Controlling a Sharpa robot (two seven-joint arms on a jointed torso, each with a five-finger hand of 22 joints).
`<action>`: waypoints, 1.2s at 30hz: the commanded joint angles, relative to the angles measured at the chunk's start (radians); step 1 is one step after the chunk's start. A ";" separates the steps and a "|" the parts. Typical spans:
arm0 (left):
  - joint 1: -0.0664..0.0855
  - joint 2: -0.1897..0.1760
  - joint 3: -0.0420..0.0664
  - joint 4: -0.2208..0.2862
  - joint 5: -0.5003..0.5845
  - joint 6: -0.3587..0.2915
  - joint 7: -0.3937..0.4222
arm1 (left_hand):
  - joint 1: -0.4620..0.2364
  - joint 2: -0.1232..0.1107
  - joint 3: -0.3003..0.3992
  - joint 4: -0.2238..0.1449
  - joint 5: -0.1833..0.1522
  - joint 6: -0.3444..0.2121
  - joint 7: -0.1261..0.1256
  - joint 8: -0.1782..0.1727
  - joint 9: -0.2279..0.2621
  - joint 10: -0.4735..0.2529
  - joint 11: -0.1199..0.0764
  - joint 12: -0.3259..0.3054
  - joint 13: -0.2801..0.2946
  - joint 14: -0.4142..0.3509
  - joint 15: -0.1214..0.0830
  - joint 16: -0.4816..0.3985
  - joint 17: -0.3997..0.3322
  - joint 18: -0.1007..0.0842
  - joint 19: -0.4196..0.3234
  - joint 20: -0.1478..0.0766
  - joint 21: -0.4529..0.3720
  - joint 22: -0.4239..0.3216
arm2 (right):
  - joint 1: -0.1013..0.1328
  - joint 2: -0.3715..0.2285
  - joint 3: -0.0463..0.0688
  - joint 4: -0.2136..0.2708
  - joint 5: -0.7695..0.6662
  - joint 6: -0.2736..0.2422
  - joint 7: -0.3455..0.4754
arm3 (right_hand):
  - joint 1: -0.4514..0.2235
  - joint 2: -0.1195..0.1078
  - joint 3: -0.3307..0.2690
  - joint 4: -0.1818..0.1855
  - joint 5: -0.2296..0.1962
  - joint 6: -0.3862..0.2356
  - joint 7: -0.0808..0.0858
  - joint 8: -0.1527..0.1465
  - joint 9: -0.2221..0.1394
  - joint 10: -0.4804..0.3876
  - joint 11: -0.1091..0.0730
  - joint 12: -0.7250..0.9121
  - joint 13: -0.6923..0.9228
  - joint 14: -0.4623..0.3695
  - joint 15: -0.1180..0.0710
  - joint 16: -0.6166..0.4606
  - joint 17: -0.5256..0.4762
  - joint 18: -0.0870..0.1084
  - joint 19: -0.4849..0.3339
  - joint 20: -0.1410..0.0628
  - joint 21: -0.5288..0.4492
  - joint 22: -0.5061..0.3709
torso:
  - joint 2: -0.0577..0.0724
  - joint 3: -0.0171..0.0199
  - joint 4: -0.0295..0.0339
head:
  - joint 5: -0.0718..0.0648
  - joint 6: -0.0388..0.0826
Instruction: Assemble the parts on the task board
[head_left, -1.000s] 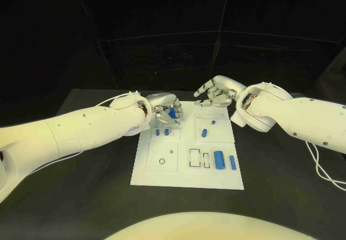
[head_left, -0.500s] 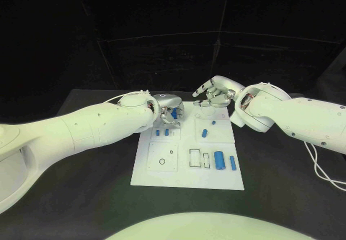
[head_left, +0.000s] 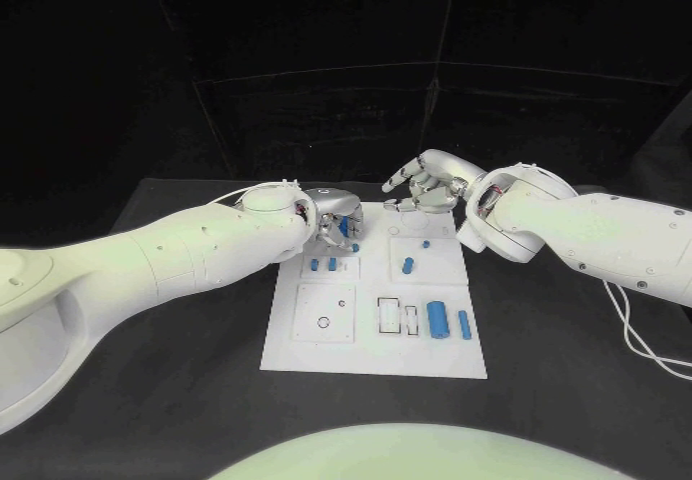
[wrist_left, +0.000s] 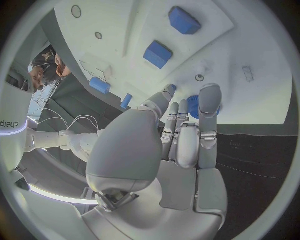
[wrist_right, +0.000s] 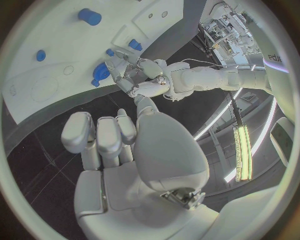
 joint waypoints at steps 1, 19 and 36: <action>0.000 0.006 0.001 -0.007 -0.010 0.025 0.012 | -0.008 0.004 0.008 0.000 -0.004 0.009 0.002 -0.006 0.001 0.009 0.000 -0.008 -0.001 0.007 0.000 0.004 0.002 -0.013 0.007 0.000 0.008 0.006 | 0.002 0.002 0.001 0.001 0.002 -0.011 0.009 | 0.011 -0.002 0.006 -0.002 0.006 0.007 0.001 0.004 -0.002 -0.006 -0.002 -0.006 0.000 0.004 -0.009 -0.006 0.000 0.008 -0.003 -0.004 -0.005 0.000 | 0.000 0.0004 0.0002 | 0.002 0.000; -0.003 0.030 0.001 -0.027 -0.010 0.060 0.013 | -0.015 0.000 0.022 -0.007 -0.004 0.012 0.001 -0.018 0.000 0.016 0.000 -0.024 -0.002 0.010 -0.001 0.007 0.001 -0.016 0.011 -0.001 0.028 0.026 | 0.002 0.007 0.001 -0.001 0.001 -0.007 0.007 | 0.018 -0.005 0.009 -0.006 0.007 0.008 0.001 0.004 -0.002 -0.007 -0.002 -0.006 0.000 0.004 -0.010 -0.007 0.001 0.008 -0.003 -0.004 -0.006 0.000 | 0.000 0.0003 -0.0008 | 0.003 -0.003; -0.004 0.040 0.001 -0.034 -0.027 0.109 -0.015 | -0.010 0.014 0.068 -0.026 -0.002 0.022 0.005 -0.036 0.001 0.032 0.001 -0.049 -0.001 0.011 0.000 0.009 -0.002 -0.017 0.005 0.000 0.041 0.043 | 0.002 0.009 0.001 -0.001 0.001 -0.006 0.006 | 0.021 -0.005 0.011 -0.007 0.007 0.008 0.001 0.004 -0.002 -0.007 -0.002 -0.006 0.000 0.005 -0.010 -0.006 0.002 0.008 -0.003 -0.004 -0.006 0.000 | 0.000 -0.0001 -0.0001 | -0.002 -0.010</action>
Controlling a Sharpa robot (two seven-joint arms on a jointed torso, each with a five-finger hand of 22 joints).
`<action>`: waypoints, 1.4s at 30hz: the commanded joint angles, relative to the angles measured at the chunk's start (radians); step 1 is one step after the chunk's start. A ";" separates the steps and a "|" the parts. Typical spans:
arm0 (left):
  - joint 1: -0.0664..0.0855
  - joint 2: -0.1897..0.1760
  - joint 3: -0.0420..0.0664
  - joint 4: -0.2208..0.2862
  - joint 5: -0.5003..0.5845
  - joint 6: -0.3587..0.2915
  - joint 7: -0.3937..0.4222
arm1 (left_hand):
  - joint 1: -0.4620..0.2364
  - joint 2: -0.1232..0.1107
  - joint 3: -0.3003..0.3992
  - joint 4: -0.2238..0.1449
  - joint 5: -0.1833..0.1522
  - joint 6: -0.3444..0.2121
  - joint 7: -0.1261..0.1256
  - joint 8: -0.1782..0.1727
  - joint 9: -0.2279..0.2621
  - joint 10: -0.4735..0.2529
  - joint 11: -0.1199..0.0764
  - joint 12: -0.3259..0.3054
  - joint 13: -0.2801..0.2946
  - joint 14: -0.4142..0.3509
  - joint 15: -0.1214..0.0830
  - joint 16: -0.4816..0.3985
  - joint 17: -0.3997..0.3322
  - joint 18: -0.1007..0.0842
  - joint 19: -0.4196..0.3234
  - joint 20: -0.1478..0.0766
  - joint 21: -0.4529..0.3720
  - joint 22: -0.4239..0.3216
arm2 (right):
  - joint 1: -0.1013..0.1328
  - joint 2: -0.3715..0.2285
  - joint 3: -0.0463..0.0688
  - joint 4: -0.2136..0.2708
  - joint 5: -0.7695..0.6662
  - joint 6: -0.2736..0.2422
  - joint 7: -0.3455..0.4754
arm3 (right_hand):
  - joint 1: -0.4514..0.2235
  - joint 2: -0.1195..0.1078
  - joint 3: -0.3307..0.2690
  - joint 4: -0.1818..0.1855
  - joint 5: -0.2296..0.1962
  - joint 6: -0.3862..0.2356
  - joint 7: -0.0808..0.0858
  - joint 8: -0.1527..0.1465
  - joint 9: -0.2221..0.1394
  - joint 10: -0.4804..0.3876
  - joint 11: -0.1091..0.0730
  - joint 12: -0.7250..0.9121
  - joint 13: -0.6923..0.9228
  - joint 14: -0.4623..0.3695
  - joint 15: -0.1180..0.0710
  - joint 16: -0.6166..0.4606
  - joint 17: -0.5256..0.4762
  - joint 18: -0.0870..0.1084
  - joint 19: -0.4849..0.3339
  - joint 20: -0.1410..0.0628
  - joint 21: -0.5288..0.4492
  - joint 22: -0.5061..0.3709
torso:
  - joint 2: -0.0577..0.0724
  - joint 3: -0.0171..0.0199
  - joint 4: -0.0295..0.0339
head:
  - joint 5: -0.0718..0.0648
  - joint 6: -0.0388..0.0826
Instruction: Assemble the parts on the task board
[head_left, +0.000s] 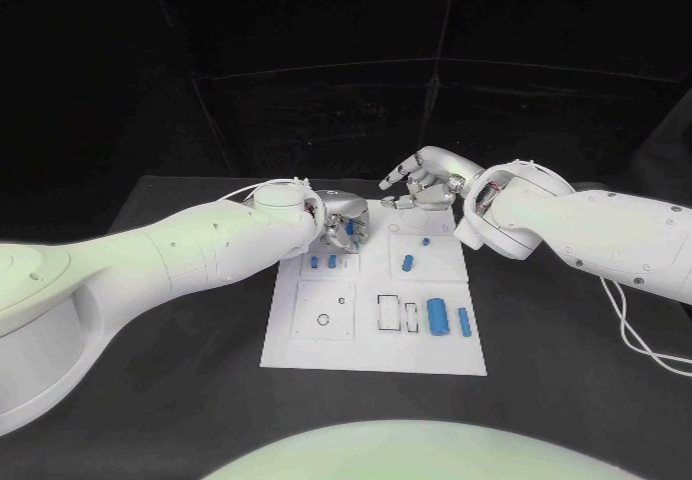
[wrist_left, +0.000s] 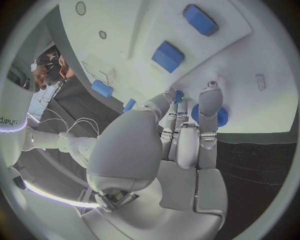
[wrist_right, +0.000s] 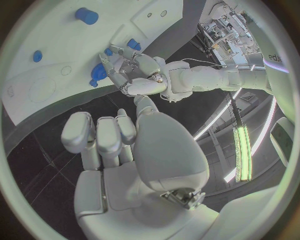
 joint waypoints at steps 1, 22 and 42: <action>-0.001 0.000 -0.001 -0.005 -0.016 0.039 -0.022 | 0.004 0.012 0.017 -0.006 -0.002 0.009 0.001 -0.007 0.001 0.010 0.000 -0.008 -0.001 0.007 0.003 0.006 0.001 -0.017 0.001 0.002 0.007 0.004 | 0.002 0.000 0.001 0.001 0.001 -0.006 0.006 | 0.008 -0.001 0.006 -0.002 0.007 0.008 0.001 0.004 -0.002 -0.007 -0.002 -0.006 -0.001 0.005 -0.010 -0.006 0.002 0.008 -0.003 -0.004 -0.006 0.000 | 0.000 -0.0004 0.0008 | -0.002 -0.002; -0.002 -0.002 -0.001 -0.017 -0.019 0.060 -0.032 | -0.021 -0.014 0.088 -0.044 -0.012 0.006 0.012 -0.044 0.000 -0.035 0.017 -0.079 -0.002 0.005 0.016 0.007 -0.013 -0.017 -0.011 0.011 0.013 0.020 | 0.002 0.002 0.001 0.000 0.001 -0.006 0.007 | 0.008 -0.001 0.006 -0.002 0.007 0.008 0.001 0.004 -0.002 -0.007 -0.002 -0.006 -0.001 0.005 -0.010 -0.006 0.002 0.008 -0.003 -0.004 -0.006 0.000 | -0.001 0.0000 0.0011 | -0.002 -0.004; -0.002 -0.008 -0.001 -0.015 -0.019 0.071 -0.041 | -0.026 -0.006 0.091 -0.057 -0.011 0.015 0.014 -0.059 0.002 -0.035 0.019 -0.081 0.004 0.005 0.017 0.007 -0.018 -0.013 -0.015 0.015 0.005 0.018 | 0.002 0.003 0.001 -0.001 0.001 -0.005 0.008 | 0.008 -0.001 0.006 -0.002 0.007 0.008 0.001 0.004 -0.002 -0.007 -0.002 -0.006 -0.001 0.005 -0.010 -0.006 0.002 0.008 -0.003 -0.004 -0.006 0.000 | -0.001 -0.0003 0.0017 | -0.003 -0.004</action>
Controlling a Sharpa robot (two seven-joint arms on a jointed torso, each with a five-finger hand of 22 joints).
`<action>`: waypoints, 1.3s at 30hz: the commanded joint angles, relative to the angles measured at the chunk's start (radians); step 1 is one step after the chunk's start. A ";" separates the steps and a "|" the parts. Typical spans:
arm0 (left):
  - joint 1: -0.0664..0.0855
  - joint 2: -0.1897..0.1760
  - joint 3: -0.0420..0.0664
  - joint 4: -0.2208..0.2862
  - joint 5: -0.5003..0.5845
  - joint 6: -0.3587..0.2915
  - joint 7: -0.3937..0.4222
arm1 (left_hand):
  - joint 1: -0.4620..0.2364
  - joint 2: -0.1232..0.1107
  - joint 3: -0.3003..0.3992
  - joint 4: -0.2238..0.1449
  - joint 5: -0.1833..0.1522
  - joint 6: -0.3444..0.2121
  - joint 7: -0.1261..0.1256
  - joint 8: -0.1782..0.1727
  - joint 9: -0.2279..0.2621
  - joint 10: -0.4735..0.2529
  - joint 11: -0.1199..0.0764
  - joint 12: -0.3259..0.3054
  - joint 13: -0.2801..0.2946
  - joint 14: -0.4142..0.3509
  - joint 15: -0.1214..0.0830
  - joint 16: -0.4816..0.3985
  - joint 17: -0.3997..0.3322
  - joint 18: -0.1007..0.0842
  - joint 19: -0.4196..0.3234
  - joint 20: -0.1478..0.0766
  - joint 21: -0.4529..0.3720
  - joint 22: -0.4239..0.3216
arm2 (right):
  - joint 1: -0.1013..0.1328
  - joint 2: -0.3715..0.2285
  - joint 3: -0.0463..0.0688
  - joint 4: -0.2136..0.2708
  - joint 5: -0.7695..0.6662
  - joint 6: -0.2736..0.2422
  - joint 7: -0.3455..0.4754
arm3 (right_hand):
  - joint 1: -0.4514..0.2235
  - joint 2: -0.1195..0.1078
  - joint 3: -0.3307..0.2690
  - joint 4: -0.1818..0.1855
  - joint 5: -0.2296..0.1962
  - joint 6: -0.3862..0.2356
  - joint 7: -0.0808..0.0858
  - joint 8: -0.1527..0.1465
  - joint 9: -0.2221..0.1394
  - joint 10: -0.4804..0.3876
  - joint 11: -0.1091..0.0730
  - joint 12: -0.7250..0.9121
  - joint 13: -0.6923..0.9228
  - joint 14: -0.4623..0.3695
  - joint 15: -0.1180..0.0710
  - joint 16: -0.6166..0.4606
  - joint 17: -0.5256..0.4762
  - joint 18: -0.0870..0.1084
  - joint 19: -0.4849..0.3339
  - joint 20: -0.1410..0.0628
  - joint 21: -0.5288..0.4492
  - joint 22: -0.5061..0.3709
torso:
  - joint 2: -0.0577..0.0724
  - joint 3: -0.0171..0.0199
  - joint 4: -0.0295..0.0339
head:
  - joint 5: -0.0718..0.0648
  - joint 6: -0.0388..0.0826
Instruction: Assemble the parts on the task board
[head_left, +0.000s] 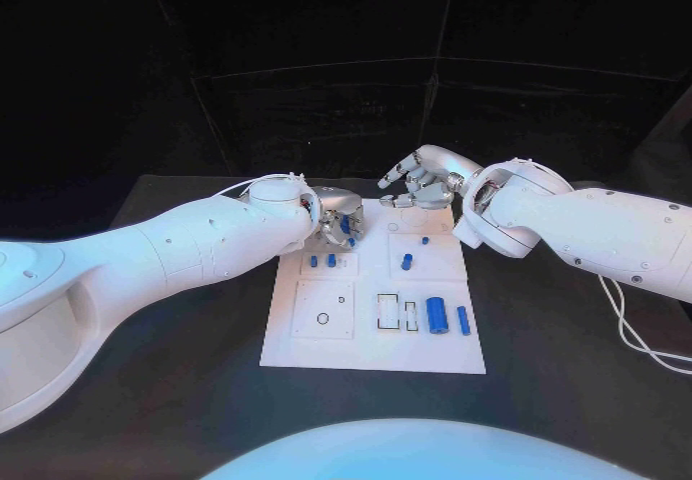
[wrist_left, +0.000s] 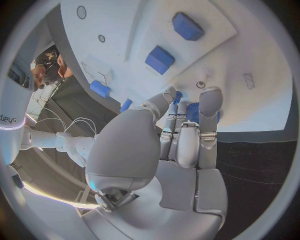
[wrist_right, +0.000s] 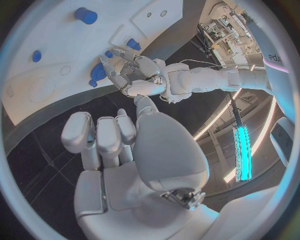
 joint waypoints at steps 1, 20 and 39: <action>-0.007 -0.004 -0.006 -0.003 -0.015 0.048 -0.027 | 0.001 0.013 0.005 -0.005 -0.002 0.010 0.000 -0.005 0.001 0.022 -0.006 0.010 0.003 0.005 0.002 0.004 0.004 -0.013 -0.001 0.002 0.004 0.005 | 0.002 0.002 0.001 0.001 0.001 -0.005 0.008 | 0.009 -0.001 0.006 -0.002 0.003 0.008 0.001 0.004 -0.002 -0.007 -0.002 -0.006 -0.001 0.005 -0.010 -0.006 0.001 0.008 -0.003 -0.004 -0.006 -0.001 | 0.000 0.0001 0.0006 | 0.001 0.000; -0.008 -0.007 -0.006 0.003 -0.016 0.071 -0.026 | 0.005 0.042 0.054 -0.024 -0.002 0.066 -0.017 -0.014 0.004 0.151 -0.036 0.037 0.007 0.016 -0.023 0.014 0.023 -0.019 0.016 -0.019 0.041 0.039 | 0.002 0.002 0.001 0.000 0.001 -0.005 0.008 | 0.009 -0.001 0.006 -0.002 0.003 0.008 0.001 0.004 -0.002 -0.007 -0.002 -0.006 -0.001 0.005 -0.010 -0.006 0.001 0.008 -0.003 -0.004 -0.006 -0.001 | 0.000 0.0003 0.0000 | 0.001 -0.003; -0.009 -0.049 -0.004 0.050 -0.010 -0.050 0.032 | -0.004 0.048 0.062 -0.026 -0.003 0.086 -0.014 -0.016 0.005 0.174 -0.038 0.030 0.006 0.020 -0.025 0.017 0.028 -0.024 0.027 -0.022 0.069 0.063 | 0.001 -0.002 0.001 0.003 0.001 -0.007 0.010 | 0.009 -0.001 0.006 -0.002 0.003 0.008 0.001 0.004 -0.002 -0.007 -0.002 -0.006 -0.001 0.005 -0.010 -0.006 0.001 0.008 -0.003 -0.004 -0.006 -0.001 | -0.001 -0.0007 0.0013 | -0.001 0.001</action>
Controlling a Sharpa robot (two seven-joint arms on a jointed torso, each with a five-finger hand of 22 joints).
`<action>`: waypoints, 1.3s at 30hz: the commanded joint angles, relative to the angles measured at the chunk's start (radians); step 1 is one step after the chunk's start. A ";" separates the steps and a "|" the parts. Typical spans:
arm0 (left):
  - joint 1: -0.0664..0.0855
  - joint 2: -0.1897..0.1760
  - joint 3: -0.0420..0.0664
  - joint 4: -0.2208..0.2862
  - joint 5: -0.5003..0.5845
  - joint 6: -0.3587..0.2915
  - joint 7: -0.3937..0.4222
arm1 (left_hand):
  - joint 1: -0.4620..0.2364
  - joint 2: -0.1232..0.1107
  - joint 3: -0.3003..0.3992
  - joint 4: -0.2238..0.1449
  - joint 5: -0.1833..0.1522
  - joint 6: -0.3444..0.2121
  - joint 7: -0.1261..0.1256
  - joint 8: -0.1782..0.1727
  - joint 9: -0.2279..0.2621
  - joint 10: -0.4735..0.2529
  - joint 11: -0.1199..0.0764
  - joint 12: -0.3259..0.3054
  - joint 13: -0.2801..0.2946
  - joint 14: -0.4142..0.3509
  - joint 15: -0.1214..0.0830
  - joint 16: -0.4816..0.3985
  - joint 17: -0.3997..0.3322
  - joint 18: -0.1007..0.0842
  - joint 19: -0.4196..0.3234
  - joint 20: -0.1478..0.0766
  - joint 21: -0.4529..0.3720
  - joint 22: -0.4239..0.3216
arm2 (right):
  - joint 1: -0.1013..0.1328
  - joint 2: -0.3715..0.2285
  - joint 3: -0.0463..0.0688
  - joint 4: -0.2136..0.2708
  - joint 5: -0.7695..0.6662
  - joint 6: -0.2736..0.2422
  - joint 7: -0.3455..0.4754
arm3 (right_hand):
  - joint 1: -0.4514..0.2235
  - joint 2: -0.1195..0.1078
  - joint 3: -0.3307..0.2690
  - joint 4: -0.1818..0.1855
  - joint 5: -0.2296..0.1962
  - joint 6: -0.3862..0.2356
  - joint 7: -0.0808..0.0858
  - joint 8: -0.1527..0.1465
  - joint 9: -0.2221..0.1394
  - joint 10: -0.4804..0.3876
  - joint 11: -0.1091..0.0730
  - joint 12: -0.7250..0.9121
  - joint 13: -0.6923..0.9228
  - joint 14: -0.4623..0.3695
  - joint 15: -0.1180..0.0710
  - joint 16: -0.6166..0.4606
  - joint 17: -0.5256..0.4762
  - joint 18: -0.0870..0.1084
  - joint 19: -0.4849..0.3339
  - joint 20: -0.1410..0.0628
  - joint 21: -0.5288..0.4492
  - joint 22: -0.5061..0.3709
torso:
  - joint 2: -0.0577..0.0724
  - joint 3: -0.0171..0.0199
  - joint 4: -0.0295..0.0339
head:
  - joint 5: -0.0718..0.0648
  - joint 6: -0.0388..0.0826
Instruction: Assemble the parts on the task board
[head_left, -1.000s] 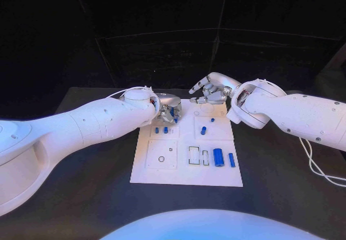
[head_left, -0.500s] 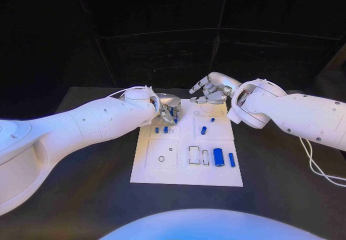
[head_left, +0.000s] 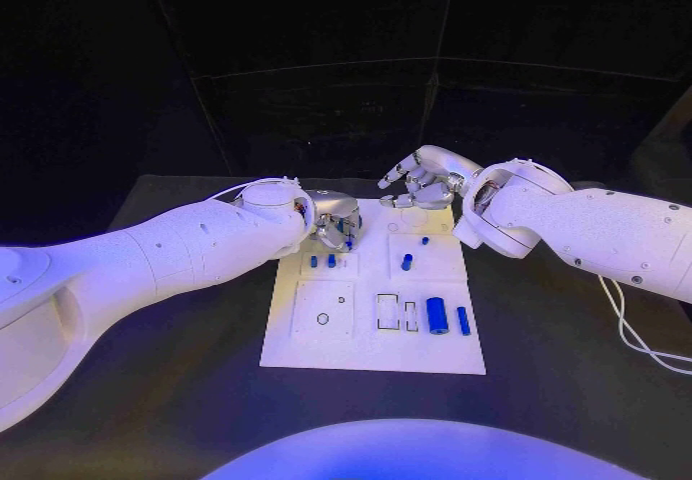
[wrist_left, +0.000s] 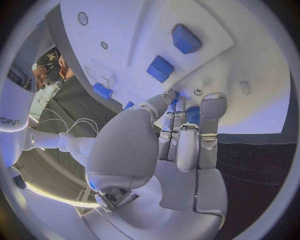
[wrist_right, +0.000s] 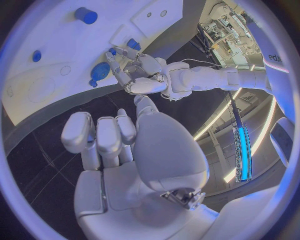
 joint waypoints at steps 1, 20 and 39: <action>-0.004 -0.017 -0.001 0.017 -0.002 -0.037 0.020 | -0.006 0.007 0.005 0.000 -0.003 0.008 0.000 -0.004 0.002 0.008 0.002 -0.005 0.001 0.000 -0.005 0.002 0.001 -0.009 0.006 -0.001 0.005 0.002 | 0.002 -0.001 0.001 0.002 0.001 -0.007 0.010 | 0.009 -0.001 0.006 -0.002 0.003 0.008 0.001 0.004 -0.002 -0.007 -0.002 -0.006 -0.001 0.005 -0.010 -0.006 0.001 0.008 -0.003 -0.004 -0.006 -0.001 | -0.001 0.0004 0.0014 | -0.001 0.001; -0.016 -0.107 0.085 0.090 0.059 -0.056 0.023 | -0.006 0.008 0.008 -0.001 -0.002 0.012 0.000 -0.005 0.002 0.013 0.001 -0.007 0.001 0.001 -0.006 0.001 -0.003 -0.008 0.007 -0.002 0.003 0.001 | 0.000 -0.010 0.001 0.005 0.001 -0.009 0.011 | 0.009 -0.001 0.006 -0.002 0.003 0.008 0.001 0.004 -0.002 -0.007 -0.002 -0.006 -0.001 0.005 -0.010 -0.006 0.001 0.008 -0.003 -0.004 -0.006 -0.001 | 0.000 0.0007 0.0004 | -0.002 0.004; -0.017 -0.139 0.087 0.098 0.062 0.019 -0.015 | -0.007 0.005 0.008 -0.004 -0.003 0.013 0.000 -0.008 0.001 0.014 0.002 -0.011 0.000 0.000 -0.006 -0.001 -0.011 -0.008 0.007 -0.003 0.000 -0.001 | 0.000 -0.012 0.001 0.004 0.001 -0.007 0.011 | 0.010 0.000 0.009 -0.001 0.003 0.008 0.002 0.004 -0.002 -0.004 -0.002 -0.003 0.001 0.006 -0.010 -0.005 0.005 0.008 -0.002 -0.004 -0.005 0.001 | 0.000 0.0017 -0.0006 | 0.001 0.001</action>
